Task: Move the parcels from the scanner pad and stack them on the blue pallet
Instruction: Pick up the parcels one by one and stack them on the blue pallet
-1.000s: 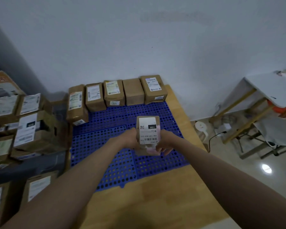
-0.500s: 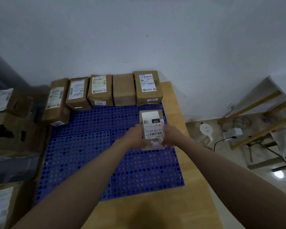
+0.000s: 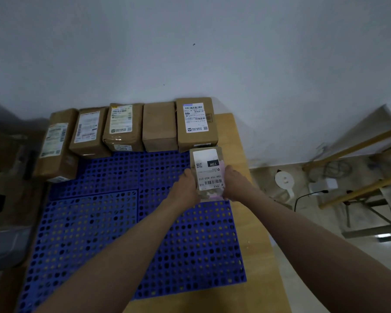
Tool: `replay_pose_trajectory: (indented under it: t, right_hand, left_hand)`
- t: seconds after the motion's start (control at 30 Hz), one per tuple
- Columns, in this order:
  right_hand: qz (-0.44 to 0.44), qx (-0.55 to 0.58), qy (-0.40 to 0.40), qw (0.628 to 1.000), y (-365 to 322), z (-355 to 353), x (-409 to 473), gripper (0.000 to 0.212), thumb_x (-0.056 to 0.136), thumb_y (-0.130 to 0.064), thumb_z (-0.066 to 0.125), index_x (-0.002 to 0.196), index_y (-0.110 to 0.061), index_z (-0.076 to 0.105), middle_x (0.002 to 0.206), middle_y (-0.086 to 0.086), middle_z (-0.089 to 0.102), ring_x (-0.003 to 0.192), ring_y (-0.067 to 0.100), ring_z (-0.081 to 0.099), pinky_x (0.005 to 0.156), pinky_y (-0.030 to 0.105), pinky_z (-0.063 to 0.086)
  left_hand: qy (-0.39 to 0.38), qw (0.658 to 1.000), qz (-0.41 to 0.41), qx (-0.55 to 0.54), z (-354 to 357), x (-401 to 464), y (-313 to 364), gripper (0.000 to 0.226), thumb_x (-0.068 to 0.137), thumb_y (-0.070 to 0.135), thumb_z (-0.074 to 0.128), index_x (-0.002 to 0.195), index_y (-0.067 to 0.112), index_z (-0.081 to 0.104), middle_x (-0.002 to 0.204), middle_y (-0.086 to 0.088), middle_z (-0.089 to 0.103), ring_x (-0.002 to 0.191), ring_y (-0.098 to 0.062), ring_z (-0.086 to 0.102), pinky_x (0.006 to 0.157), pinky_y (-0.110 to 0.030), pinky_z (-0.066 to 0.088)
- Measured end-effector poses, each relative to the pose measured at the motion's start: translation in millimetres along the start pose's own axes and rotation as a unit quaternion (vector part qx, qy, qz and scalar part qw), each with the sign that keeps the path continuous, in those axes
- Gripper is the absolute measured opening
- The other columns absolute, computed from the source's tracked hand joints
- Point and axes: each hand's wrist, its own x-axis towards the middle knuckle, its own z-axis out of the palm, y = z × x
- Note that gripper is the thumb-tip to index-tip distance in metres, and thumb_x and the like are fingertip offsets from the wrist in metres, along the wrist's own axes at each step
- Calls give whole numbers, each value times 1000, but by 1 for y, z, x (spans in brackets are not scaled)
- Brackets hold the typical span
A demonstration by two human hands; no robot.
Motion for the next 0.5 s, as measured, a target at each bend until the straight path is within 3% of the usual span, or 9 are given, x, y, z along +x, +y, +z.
replay_pose_trajectory:
  t: [0.2, 0.33, 0.5]
  right_hand:
    - [3, 1, -10, 1000, 1, -1, 11, 56, 79, 2, 68, 125, 0, 35, 124, 19, 52, 111, 37, 57, 75, 37, 45]
    - [12, -5, -26, 1000, 0, -5, 14, 60, 74, 2, 74, 122, -2, 39, 121, 17, 55, 106, 35, 61, 73, 37, 48]
    - [16, -15, -21, 1000, -2, -7, 6, 53, 80, -1, 71, 125, -5, 44, 122, 14, 57, 108, 32, 60, 87, 43, 53]
  left_hand:
    - [16, 1000, 17, -19, 4, 11, -3, 61, 78, 19, 79, 119, 10, 36, 124, -11, 50, 106, -29, 56, 81, -43, 51]
    - [19, 999, 31, -27, 5, 13, -5, 59, 78, 22, 79, 117, 11, 35, 120, -10, 51, 100, -27, 57, 68, -35, 45]
    - [-12, 1000, 10, 18, -3, 10, -3, 65, 80, 21, 78, 126, 7, 34, 119, -11, 53, 99, -28, 57, 72, -37, 47]
